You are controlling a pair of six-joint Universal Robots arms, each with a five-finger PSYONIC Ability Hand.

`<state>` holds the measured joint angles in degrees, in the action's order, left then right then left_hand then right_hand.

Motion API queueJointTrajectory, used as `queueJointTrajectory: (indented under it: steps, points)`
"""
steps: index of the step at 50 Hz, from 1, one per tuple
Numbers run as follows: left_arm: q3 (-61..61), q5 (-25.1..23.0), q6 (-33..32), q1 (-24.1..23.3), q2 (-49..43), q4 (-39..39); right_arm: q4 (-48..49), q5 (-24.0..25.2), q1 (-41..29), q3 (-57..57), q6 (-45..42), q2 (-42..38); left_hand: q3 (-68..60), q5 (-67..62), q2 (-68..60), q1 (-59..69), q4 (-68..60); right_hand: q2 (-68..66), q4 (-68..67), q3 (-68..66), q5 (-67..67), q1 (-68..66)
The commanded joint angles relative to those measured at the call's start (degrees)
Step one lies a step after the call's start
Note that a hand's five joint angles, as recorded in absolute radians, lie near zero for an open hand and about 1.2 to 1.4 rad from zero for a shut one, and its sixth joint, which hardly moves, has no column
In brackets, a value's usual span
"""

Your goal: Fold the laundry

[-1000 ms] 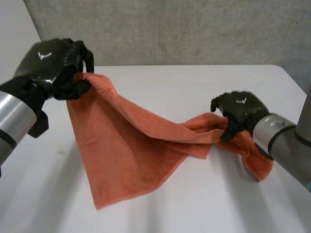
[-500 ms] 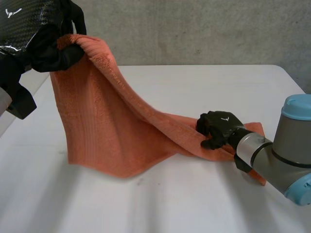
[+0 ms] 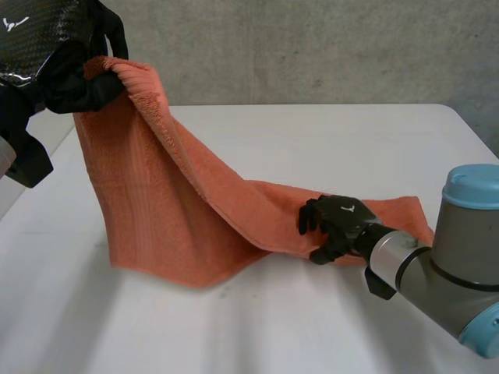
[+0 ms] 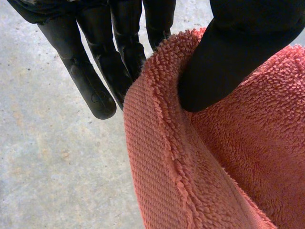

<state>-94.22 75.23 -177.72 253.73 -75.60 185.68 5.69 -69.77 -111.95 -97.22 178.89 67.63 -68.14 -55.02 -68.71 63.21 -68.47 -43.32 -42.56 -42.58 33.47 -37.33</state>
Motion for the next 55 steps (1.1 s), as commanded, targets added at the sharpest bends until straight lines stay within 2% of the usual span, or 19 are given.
queueJointTrajectory:
  steps: [1,7,11,14,19,26,27,30,35,38,39,42,49,55]
  points:
    - [-0.17,0.00,-0.08,0.18,-0.08,0.03,0.20,-0.02,-2.92,-0.43,0.06,-0.13,-11.86,-14.98,-11.29,16.79,-11.53,-4.61,-5.38,-5.35,4.46,-10.60]
    - [0.00,0.00,-0.08,0.18,-0.43,0.03,0.81,-0.54,-4.68,-0.87,-0.03,-0.39,-11.86,-14.98,-11.29,16.79,-11.53,-5.61,-6.38,-6.35,5.46,-11.60]
    - [0.09,0.00,0.00,0.27,-0.43,0.03,0.99,-1.16,-4.95,-0.25,-0.38,-1.44,-11.86,-14.98,-11.29,16.79,-11.53,-13.67,-14.44,-14.41,13.52,-19.66]
    - [0.18,0.09,0.09,0.62,-0.43,0.03,0.82,-2.39,-4.24,0.01,-0.73,-2.32,-11.86,-14.98,-11.29,16.79,-11.53,-36.58,-37.35,-37.32,36.43,-42.57]
    - [0.00,0.70,0.09,1.15,-0.43,-0.14,0.29,-4.15,-3.89,0.45,-1.08,-1.27,-11.86,-14.98,-11.29,16.79,-11.53,-36.68,-37.44,-37.42,36.53,-42.67]
    - [-1.14,0.44,-0.08,2.47,-0.78,-0.49,-2.51,-4.42,1.90,1.33,-7.49,17.08,-11.86,-14.98,-11.29,16.79,-11.53,-36.68,-37.44,-37.42,36.53,-42.67]
    - [-2.27,0.27,-0.43,3.17,-1.48,-1.02,-6.27,-4.24,3.21,2.46,-10.63,19.80,-11.86,-14.98,-11.29,16.79,-11.53,-36.68,-37.44,-37.42,36.53,-42.67]
    - [-3.60,0.18,-0.70,3.61,-3.15,-1.46,-14.19,-3.54,4.72,5.19,-15.83,21.32,-11.86,-14.98,-11.29,16.79,-11.53,-36.68,-37.44,-37.42,36.53,-42.67]
    - [-7.19,0.00,-2.45,3.35,-8.32,-4.44,-29.56,-3.53,5.25,7.92,-28.38,19.66,-11.86,-14.98,-11.29,16.79,-11.53,-36.68,-37.44,-37.42,36.53,-42.67]
    - [-7.99,-0.09,-3.77,3.09,-10.52,-5.32,-32.50,-4.06,5.16,7.92,-32.11,18.59,-11.86,-14.98,-11.29,16.79,-11.53,-36.68,-37.44,-37.42,36.53,-42.67]
    - [-8.69,0.00,-6.21,2.65,-14.28,-6.29,-35.02,-4.41,4.73,8.01,-36.11,17.11,-11.86,-14.98,-11.29,16.79,-11.53,-36.68,-37.44,-37.42,36.53,-42.67]
    - [-8.61,0.18,-8.34,2.38,-18.08,-6.82,-35.13,-5.29,4.63,8.18,-37.39,14.74,-11.86,-14.98,-11.29,16.79,-11.53,-36.68,-37.44,-37.42,36.53,-42.67]
    - [-3.79,0.35,-13.26,1.94,-27.14,-6.12,-31.71,-7.84,4.55,12.48,-37.30,3.40,-11.86,-14.98,-11.29,16.79,-11.53,-36.68,-37.44,-37.42,36.53,-42.67]
    - [12.26,0.79,-13.71,0.19,-33.38,-5.59,-24.77,-12.93,4.63,26.70,-36.86,-2.67,-11.86,-14.98,-11.29,16.79,-11.53,-36.68,-37.44,-37.42,36.53,-42.67]
